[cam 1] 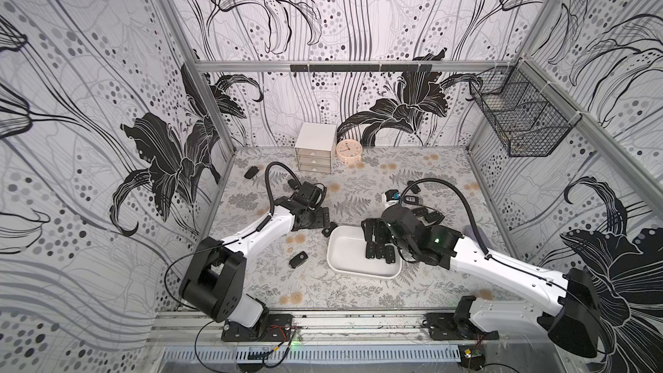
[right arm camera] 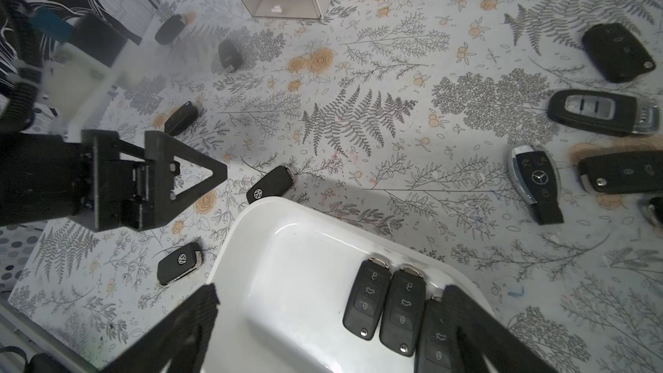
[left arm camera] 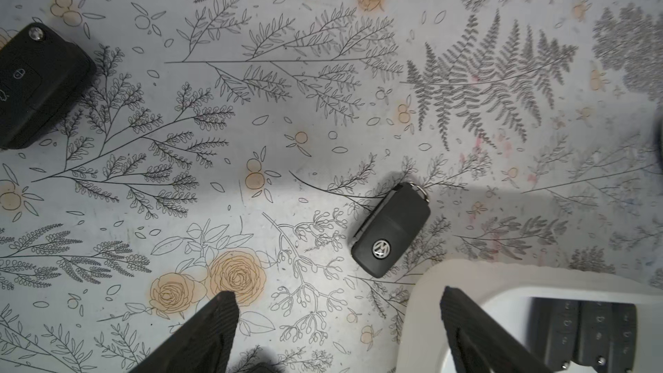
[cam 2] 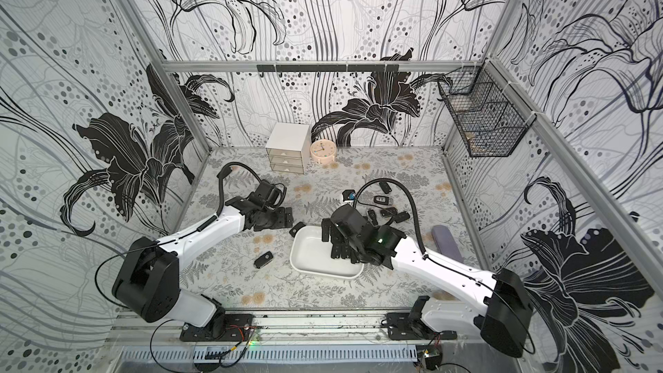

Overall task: Place the car key into the storage box
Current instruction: Adjust the storage box at the center of the board.

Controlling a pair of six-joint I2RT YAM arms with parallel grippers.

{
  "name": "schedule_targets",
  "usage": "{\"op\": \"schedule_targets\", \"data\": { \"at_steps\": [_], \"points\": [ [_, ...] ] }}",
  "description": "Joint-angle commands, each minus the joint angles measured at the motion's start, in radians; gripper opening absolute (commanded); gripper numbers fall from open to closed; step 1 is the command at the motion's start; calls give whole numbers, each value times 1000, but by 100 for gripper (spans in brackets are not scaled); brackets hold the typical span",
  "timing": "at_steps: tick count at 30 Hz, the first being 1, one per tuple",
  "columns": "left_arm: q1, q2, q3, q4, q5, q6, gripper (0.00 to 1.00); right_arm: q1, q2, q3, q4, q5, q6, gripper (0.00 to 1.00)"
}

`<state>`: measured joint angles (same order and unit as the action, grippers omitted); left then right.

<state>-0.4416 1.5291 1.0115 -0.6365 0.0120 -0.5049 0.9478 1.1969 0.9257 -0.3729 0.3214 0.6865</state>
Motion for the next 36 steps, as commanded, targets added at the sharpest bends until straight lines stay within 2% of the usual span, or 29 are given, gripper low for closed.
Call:
{"op": "schedule_targets", "data": {
  "at_steps": [1,10,15,29,32,36],
  "points": [
    [9,38,27,-3,43,65,90,2,-24,-22,-15,41,-21,100],
    [-10,107,5,48,141,95,88,3,-25,-32,-32,54,-5,100],
    [-46,160,28,57,118,104,88,2,-22,-34,-42,57,2,100],
    [-72,296,128,96,86,104,88,0,-31,-65,-110,80,72,100],
    [-72,327,150,92,71,106,86,-3,-57,-98,-121,81,96,100],
    [-75,350,159,85,64,114,79,-9,-93,-145,-133,82,124,100]
  ]
}}
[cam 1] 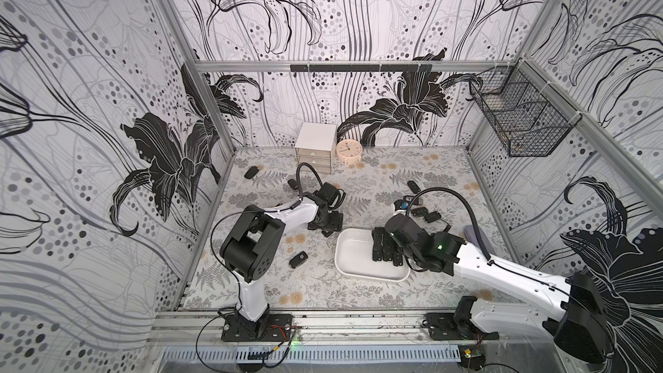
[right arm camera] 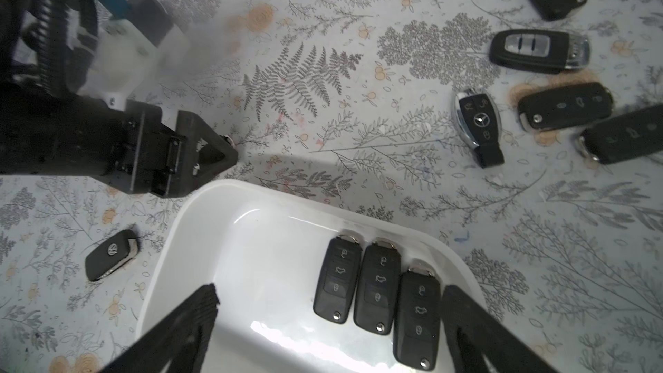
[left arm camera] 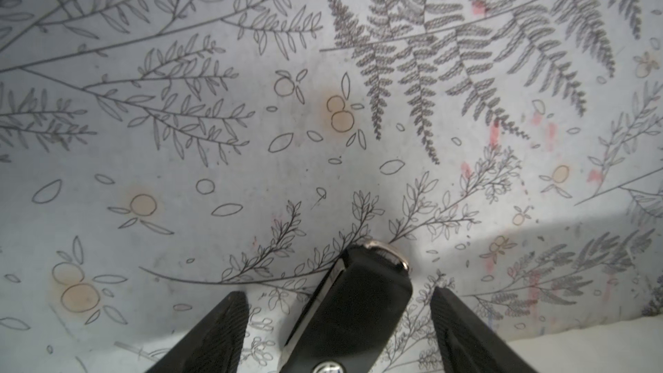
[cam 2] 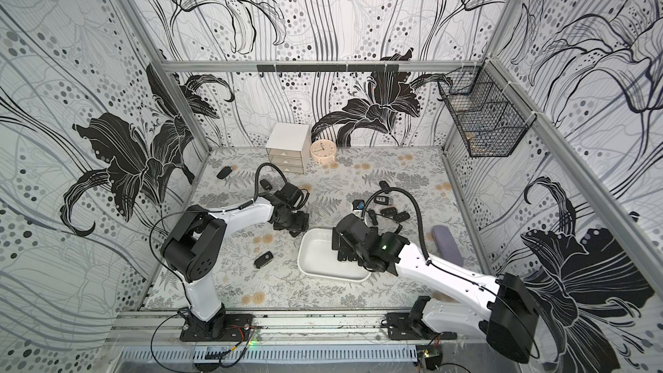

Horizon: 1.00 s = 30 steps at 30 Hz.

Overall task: Place the car key into the storage box
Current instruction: Adjust the storage box at the center of the board, then pick up the car key from the center of the board, then adjust the storage box at the center of the board.

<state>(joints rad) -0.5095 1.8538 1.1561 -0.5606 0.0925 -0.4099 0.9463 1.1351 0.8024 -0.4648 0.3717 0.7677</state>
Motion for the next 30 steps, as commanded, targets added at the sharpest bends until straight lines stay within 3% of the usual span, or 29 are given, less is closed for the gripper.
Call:
{"op": "schedule_targets", "data": {
  "at_steps": [1,12,23,30],
  "points": [
    [-6,25,13,10,-17,20,77,-9,-36,-32,-45,32,49,100],
    [-8,4,-17,-15,-49,6,48,-92,-97,-202,-22,-79,142,100],
    [-20,-8,-32,-44,-80,-1,50,-93,-24,-215,51,-148,143,100],
    [-20,-4,-22,-59,-132,-30,38,-93,55,-181,110,-194,110,100]
  ]
}}
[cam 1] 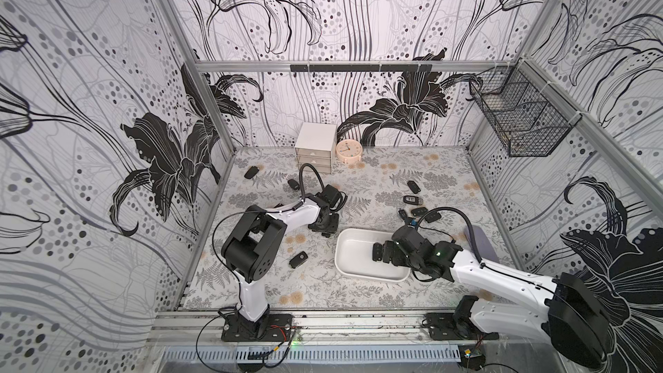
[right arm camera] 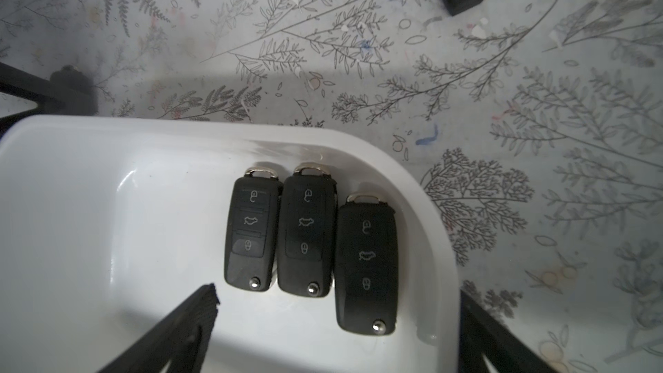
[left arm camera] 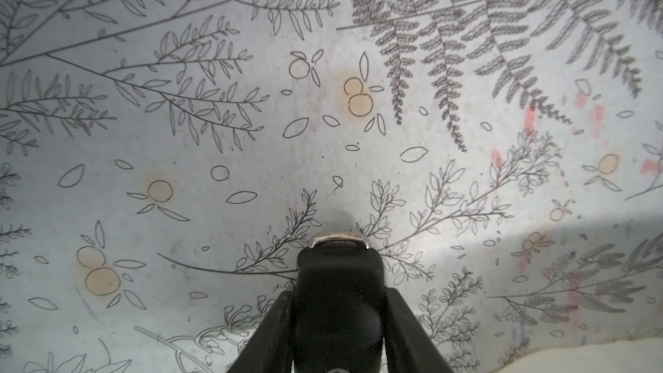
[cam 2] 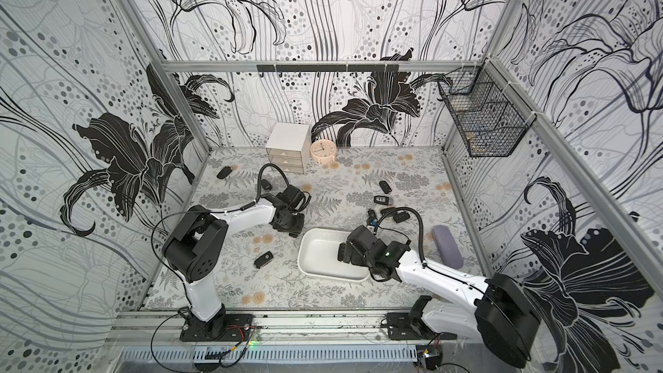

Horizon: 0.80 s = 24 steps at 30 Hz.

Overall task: Place the car key into the storage box
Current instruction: Adjust the storage box at the center of the board.

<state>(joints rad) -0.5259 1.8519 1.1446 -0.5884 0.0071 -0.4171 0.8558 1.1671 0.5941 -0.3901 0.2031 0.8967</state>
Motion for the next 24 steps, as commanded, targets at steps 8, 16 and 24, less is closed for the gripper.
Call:
{"op": "schedule_targets", "data": {
  "at_steps": [8,16,24],
  "points": [
    [7,-93,-26,-54,-85,-56,31,-3,83,56,103,-81,-35,100],
    [52,-213,-11,-143,-125,-102,31,-1,155,84,166,-135,-24,100],
    [50,-338,13,-231,-96,-178,30,8,171,108,163,-118,-18,100]
  ]
}}
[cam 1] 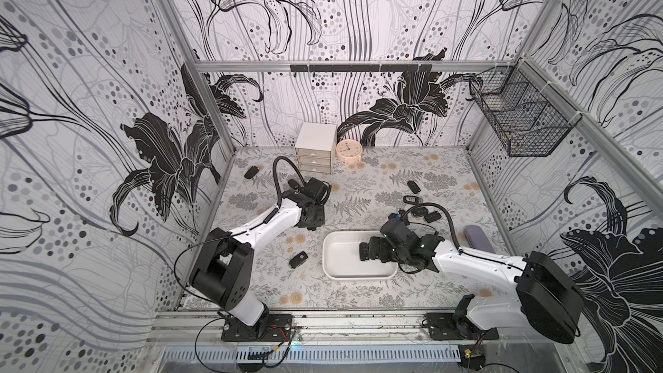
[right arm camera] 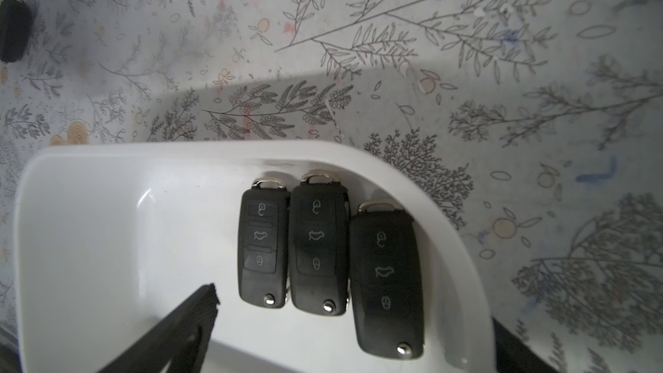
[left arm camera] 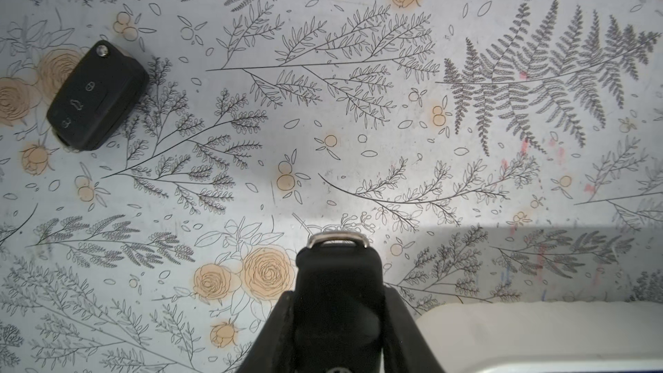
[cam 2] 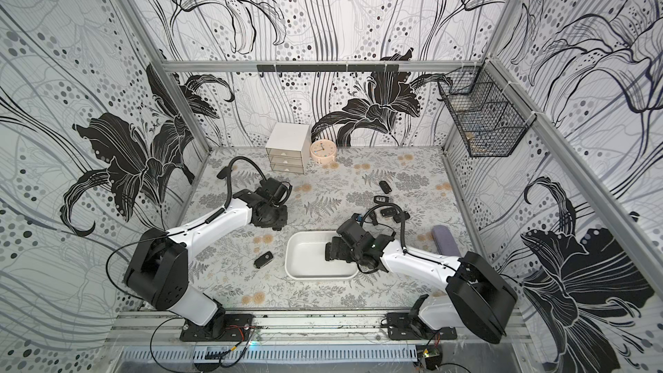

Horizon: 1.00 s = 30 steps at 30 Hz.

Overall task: Place the car key into the storage box
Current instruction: Adjust the storage box at the center of the board, then place the car key in the storage box.

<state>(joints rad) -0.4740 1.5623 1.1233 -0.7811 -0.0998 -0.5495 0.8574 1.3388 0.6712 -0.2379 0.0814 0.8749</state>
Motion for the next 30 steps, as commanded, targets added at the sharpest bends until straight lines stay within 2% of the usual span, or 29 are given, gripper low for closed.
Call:
{"op": "schedule_targets", "data": {
  "at_steps": [1,15,22,30],
  "points": [
    [-2,-58,34,-41,34,-59,30,6,-11,32,0,16,4,100],
    [-161,-34,92,-61,57,-197,30,7,-164,59,-133,84,-56,100],
    [-263,33,100,-13,32,-327,30,-17,-252,57,-172,17,-146,100],
    [-359,181,164,-13,2,-395,29,-41,-360,-1,-196,-37,-189,100]
  ]
}}
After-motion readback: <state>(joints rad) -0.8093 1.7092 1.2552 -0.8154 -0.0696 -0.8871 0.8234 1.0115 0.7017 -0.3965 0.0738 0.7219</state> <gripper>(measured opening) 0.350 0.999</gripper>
